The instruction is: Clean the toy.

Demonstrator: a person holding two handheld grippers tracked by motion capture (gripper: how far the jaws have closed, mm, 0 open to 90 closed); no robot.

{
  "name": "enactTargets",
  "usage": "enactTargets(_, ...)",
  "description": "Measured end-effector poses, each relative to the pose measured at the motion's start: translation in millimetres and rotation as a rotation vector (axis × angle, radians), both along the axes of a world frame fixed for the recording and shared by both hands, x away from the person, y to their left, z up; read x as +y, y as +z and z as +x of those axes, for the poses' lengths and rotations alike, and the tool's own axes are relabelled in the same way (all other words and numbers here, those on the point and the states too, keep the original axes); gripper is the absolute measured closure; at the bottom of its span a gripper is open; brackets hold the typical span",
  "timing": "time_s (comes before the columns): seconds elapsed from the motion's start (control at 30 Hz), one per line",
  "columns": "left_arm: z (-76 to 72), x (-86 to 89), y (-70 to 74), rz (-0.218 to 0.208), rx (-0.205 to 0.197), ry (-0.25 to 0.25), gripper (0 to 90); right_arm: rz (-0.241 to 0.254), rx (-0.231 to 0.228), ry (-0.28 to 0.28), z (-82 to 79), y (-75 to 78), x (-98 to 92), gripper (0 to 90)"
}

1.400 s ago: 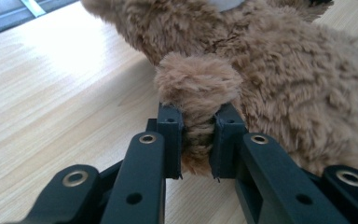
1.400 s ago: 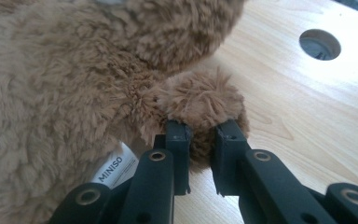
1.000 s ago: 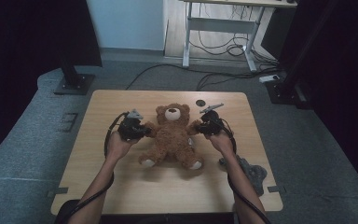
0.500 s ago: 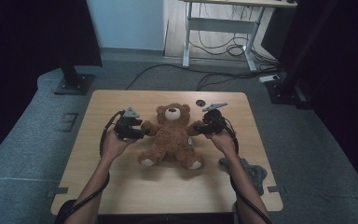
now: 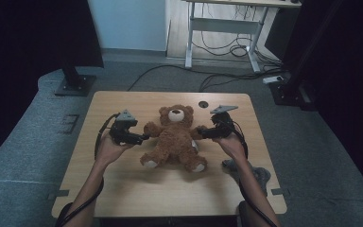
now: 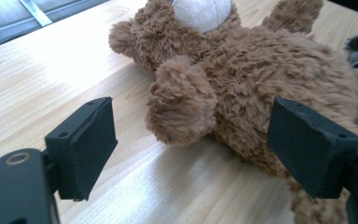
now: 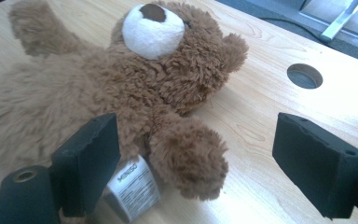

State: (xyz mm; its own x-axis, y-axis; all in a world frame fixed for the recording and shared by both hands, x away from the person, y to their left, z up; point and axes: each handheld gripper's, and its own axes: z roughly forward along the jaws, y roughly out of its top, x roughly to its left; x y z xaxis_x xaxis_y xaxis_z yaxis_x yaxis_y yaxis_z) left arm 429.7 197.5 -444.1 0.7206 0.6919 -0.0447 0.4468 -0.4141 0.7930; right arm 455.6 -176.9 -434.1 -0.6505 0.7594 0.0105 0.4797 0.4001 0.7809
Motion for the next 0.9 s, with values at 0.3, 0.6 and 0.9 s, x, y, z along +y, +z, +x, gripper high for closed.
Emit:
enactTargets(0.3, -25.6, 13.5, 6.9, 0.031, -0.029, -0.005, 9.9, -0.014, -0.020, 0.012, -24.2, 11.1, -12.2, 5.7)
enactTargets(0.6, -47.1, 33.5, -0.4, 0.094, -0.057, 0.044, 1.7, -0.041, -0.029, -0.025, -52.8, 8.0, -34.5, 0.0)
enactTargets(0.9, -65.1, 51.1, -24.4, 0.115, -0.032, 0.074, 0.0, -0.040, -0.006, -0.083, -80.4, -10.3, -65.5, 0.0)
